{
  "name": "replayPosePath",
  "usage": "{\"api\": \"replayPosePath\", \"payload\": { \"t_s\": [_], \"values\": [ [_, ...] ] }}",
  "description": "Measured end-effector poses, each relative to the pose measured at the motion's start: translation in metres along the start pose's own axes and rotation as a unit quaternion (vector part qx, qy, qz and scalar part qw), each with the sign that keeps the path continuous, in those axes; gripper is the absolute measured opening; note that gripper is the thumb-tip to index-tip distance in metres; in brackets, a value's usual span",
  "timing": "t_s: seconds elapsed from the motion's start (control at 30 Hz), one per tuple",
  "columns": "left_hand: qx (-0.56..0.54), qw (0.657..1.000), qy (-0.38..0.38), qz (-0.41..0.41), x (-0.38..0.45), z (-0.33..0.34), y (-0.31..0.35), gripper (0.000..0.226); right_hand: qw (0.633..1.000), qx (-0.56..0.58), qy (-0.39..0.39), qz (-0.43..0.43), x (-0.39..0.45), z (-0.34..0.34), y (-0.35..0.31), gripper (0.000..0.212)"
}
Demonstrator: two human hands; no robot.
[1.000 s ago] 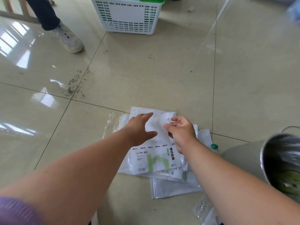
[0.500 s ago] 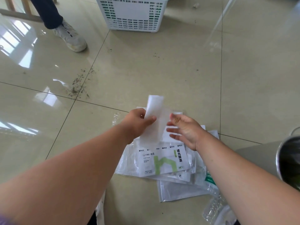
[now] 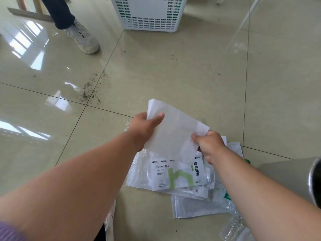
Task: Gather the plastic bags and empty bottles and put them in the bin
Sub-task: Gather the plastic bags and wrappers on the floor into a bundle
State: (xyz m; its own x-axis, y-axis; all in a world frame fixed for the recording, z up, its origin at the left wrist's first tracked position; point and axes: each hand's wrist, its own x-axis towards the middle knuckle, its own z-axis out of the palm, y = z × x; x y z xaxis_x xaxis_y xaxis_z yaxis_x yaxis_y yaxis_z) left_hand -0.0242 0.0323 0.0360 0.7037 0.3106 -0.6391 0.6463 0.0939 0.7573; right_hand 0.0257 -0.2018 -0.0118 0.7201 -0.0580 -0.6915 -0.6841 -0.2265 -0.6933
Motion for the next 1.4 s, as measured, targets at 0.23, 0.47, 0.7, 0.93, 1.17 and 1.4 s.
{"api": "replayPosePath", "payload": {
  "t_s": [0.23, 0.47, 0.7, 0.93, 1.17, 1.4],
  "values": [
    [0.53, 0.83, -0.174, 0.019, -0.007, -0.024, -0.012, 0.007, 0.892, -0.446, -0.055, 0.036, 0.015, -0.027, 0.051, 0.012],
    [0.462, 0.855, -0.229, 0.053, 0.003, -0.009, -0.015, 0.024, 0.926, -0.059, -0.369, 0.049, -0.001, 0.014, 0.028, 0.09],
    [0.248, 0.964, 0.066, -0.075, 0.025, -0.018, -0.019, 0.124, 0.965, 0.064, -0.245, 0.067, 0.004, 0.042, 0.021, 0.014],
    [0.069, 0.987, -0.036, -0.139, 0.019, -0.007, -0.034, 0.013, 0.986, -0.128, -0.102, -0.017, 0.026, 0.026, 0.021, 0.023],
    [0.075, 0.983, 0.115, -0.122, 0.03, -0.037, -0.05, 0.008, 0.73, -0.668, -0.125, -0.073, 0.04, 0.0, 0.08, 0.102],
    [0.072, 0.967, 0.232, -0.073, 0.01, -0.06, -0.047, 0.028, 0.776, -0.624, -0.005, -0.093, 0.025, 0.022, 0.06, 0.034]
  ]
}}
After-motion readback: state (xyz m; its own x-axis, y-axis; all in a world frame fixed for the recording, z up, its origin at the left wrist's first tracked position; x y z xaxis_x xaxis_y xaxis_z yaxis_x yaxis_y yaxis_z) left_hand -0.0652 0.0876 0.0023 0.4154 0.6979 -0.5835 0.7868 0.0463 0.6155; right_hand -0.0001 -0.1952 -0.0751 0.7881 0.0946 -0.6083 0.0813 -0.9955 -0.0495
